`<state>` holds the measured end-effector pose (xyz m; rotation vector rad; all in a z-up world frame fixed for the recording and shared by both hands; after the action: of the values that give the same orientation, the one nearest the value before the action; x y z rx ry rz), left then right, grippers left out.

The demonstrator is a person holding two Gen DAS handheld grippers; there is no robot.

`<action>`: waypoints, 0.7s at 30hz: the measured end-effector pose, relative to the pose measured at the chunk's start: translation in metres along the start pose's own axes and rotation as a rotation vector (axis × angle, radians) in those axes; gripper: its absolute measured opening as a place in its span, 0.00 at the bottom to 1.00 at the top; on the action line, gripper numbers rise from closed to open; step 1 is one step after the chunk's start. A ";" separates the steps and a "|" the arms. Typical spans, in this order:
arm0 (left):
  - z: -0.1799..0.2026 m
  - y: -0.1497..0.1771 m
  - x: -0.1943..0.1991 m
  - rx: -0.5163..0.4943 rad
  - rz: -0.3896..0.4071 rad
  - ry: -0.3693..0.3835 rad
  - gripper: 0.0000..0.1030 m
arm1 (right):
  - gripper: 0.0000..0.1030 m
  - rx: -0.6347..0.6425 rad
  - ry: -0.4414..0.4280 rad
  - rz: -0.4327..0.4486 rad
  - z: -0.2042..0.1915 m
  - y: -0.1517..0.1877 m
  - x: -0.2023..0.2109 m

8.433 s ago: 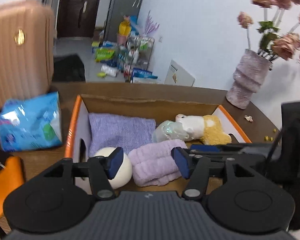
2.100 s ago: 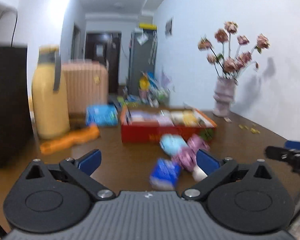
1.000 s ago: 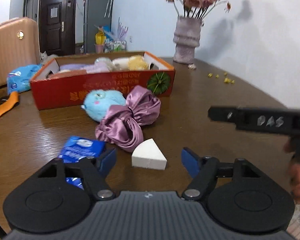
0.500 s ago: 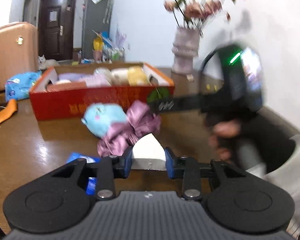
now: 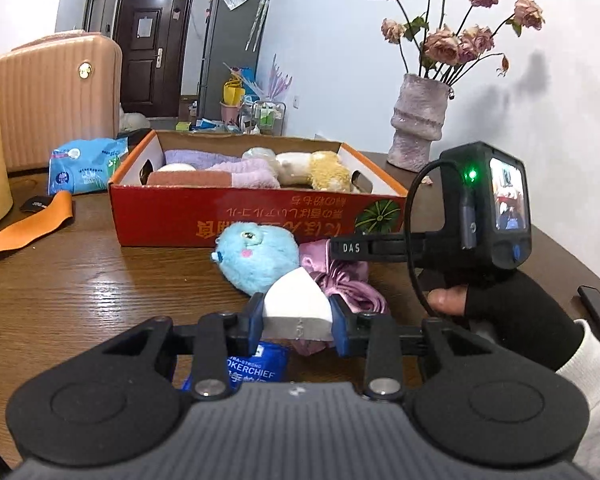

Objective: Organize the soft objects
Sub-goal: 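Carry the wedge sponge with the left tool into the box while the right tool drops the snack packet there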

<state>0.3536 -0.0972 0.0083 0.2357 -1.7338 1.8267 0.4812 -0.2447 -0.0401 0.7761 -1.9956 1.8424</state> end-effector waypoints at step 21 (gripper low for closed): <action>0.046 0.008 0.067 -0.071 0.060 0.049 0.34 | 0.39 -0.081 -0.078 0.167 0.016 0.039 0.200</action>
<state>0.2833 -0.1207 0.0416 0.1110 -1.7850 1.7940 0.2999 -0.2943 0.0402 0.6864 -2.2312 1.8323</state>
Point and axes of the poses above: each gripper's, at about its wrist camera, not at the fingertips, and x roughly against the way its jaws point, z to its right, y to its underside, the point moved 6 cm from there along -x, roughly the way its jaws point, and after that the axes turned 2 degrees about -y, right-handed, at the moved point
